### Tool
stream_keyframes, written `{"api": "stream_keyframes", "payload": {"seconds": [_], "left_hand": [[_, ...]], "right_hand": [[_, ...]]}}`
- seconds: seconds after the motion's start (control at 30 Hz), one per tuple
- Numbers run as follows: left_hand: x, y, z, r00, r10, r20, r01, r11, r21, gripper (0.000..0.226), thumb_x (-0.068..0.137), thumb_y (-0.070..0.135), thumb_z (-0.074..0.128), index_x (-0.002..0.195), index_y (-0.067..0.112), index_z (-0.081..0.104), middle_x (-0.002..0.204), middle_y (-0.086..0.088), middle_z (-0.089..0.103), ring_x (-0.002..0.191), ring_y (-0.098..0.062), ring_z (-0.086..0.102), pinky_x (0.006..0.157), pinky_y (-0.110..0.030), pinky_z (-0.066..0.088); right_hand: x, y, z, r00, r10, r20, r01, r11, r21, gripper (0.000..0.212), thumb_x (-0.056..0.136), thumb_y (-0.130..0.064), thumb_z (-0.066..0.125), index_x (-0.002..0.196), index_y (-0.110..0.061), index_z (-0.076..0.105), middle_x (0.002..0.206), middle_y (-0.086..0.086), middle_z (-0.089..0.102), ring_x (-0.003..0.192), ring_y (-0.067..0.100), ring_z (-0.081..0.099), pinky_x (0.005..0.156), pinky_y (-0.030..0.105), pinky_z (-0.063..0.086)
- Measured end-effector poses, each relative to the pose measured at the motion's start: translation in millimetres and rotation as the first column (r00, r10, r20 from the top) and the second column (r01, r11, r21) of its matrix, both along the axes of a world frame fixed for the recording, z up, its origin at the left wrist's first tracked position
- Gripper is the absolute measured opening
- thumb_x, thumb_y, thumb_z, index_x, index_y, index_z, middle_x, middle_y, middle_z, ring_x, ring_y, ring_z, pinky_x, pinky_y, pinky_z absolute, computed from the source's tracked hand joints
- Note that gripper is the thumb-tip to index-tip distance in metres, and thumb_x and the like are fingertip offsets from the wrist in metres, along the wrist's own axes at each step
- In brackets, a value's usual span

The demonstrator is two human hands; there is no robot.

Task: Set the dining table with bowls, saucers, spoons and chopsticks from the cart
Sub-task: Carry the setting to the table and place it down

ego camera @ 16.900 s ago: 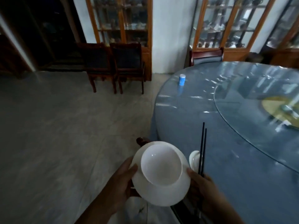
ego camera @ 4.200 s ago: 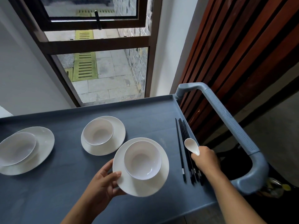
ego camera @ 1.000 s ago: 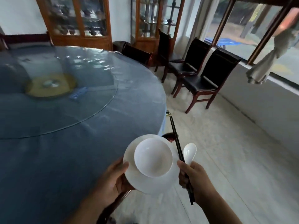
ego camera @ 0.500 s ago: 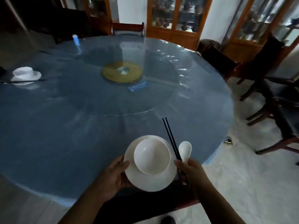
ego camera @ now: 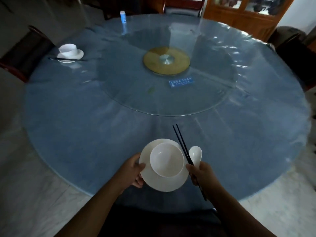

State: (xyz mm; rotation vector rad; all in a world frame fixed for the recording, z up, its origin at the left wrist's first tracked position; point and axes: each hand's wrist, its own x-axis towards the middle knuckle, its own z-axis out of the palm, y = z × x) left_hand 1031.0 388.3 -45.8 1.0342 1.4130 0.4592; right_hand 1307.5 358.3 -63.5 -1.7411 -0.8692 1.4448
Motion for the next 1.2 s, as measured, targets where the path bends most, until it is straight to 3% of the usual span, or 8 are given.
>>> {"api": "stream_keyframes", "payload": {"seconds": [0.2, 0.33, 0.43, 0.6, 0.87, 0.97, 1.07, 1.2], "left_hand": [[-0.7, 34.8, -37.4, 0.984, -0.070, -0.164, 0.075, 0.997, 0.021, 0.042, 0.100, 0.015, 0.055, 0.141, 0.025, 0.050, 0.076, -0.008, 0.069, 0.049, -0.018, 0.065, 0.045, -0.031, 0.054], [2.4, 48.1, -53.4, 0.974, -0.075, -0.215, 0.096, 0.991, 0.089, 0.049, 0.097, 0.016, 0.059, 0.143, 0.030, 0.050, 0.095, -0.003, 0.068, 0.074, -0.023, 0.068, 0.047, -0.030, 0.055], [5.4, 54.4, -56.7, 0.962, -0.095, -0.257, 0.134, 0.981, 0.140, 0.051, 0.097, 0.021, 0.061, 0.144, 0.034, 0.047, 0.116, -0.003, 0.069, 0.100, -0.026, 0.067, 0.069, -0.041, 0.063], [5.8, 57.2, -64.5, 0.897, -0.162, -0.411, 0.247, 0.955, 0.162, 0.060, 0.100, 0.025, 0.058, 0.155, 0.023, 0.033, 0.146, -0.008, 0.055, 0.131, -0.028, 0.053, 0.108, -0.047, 0.045], [4.9, 48.2, -52.6, 0.891, -0.120, -0.437, 0.187, 0.976, 0.115, 0.058, 0.102, 0.027, 0.053, 0.156, 0.020, 0.030, 0.151, -0.009, 0.050, 0.134, -0.030, 0.050, 0.109, -0.045, 0.043], [5.1, 34.5, -31.8, 0.853, -0.038, -0.520, 0.140, 0.977, 0.159, 0.030, 0.101, 0.027, 0.052, 0.130, 0.016, 0.050, 0.120, -0.010, 0.067, 0.108, -0.031, 0.064, 0.088, -0.041, 0.053], [19.5, 17.3, -8.9, 0.900, -0.064, -0.431, 0.182, 0.954, 0.238, 0.011, 0.099, 0.021, 0.054, 0.088, 0.024, 0.053, 0.079, 0.001, 0.064, 0.074, -0.020, 0.062, 0.067, -0.035, 0.050], [66.6, -4.6, 6.7, 0.932, -0.356, 0.065, 0.358, 0.933, -0.029, 0.016, 0.101, 0.010, 0.049, 0.099, 0.019, 0.062, 0.089, -0.010, 0.068, 0.064, -0.015, 0.065, 0.057, -0.031, 0.053]], "right_hand": [[-10.9, 21.2, -29.8, 0.993, -0.066, 0.098, 0.074, 0.994, -0.085, 0.026, 0.092, -0.006, 0.065, 0.069, -0.002, 0.054, 0.049, 0.008, 0.046, 0.041, 0.017, 0.042, 0.043, 0.027, 0.034], [-13.3, 33.6, -38.1, 0.986, -0.107, 0.127, 0.122, 0.986, -0.111, 0.025, 0.091, -0.007, 0.066, 0.069, -0.003, 0.054, 0.054, 0.010, 0.048, 0.045, 0.018, 0.043, 0.045, 0.030, 0.034], [-13.2, 40.8, -40.9, 0.980, -0.113, 0.162, 0.132, 0.985, -0.108, 0.023, 0.090, -0.007, 0.067, 0.070, -0.004, 0.057, 0.053, 0.007, 0.051, 0.044, 0.016, 0.044, 0.043, 0.029, 0.035], [-16.0, 46.1, -49.4, 0.978, -0.112, 0.179, 0.135, 0.983, -0.124, 0.023, 0.089, -0.009, 0.069, 0.070, -0.003, 0.059, 0.052, 0.007, 0.053, 0.042, 0.014, 0.046, 0.041, 0.027, 0.037], [-12.5, 36.5, -44.4, 0.959, -0.231, 0.161, 0.248, 0.964, -0.092, 0.025, 0.090, -0.015, 0.068, 0.070, -0.006, 0.057, 0.049, 0.001, 0.052, 0.043, 0.015, 0.045, 0.042, 0.028, 0.038], [-8.0, 33.3, -32.0, 0.956, -0.288, 0.060, 0.292, 0.954, -0.067, 0.022, 0.095, -0.014, 0.060, 0.081, 0.003, 0.062, 0.052, 0.004, 0.050, 0.044, 0.017, 0.044, 0.045, 0.030, 0.036], [-6.8, 28.2, -17.1, 0.923, -0.353, -0.151, 0.346, 0.936, -0.071, 0.019, 0.099, -0.007, 0.050, 0.097, 0.004, 0.065, 0.061, 0.007, 0.055, 0.049, 0.017, 0.045, 0.049, 0.032, 0.036], [-13.5, 21.2, -0.5, 0.873, -0.336, -0.352, 0.340, 0.939, -0.053, 0.017, 0.101, -0.005, 0.047, 0.102, 0.000, 0.064, 0.068, 0.007, 0.060, 0.056, 0.016, 0.052, 0.053, 0.029, 0.042]]}}
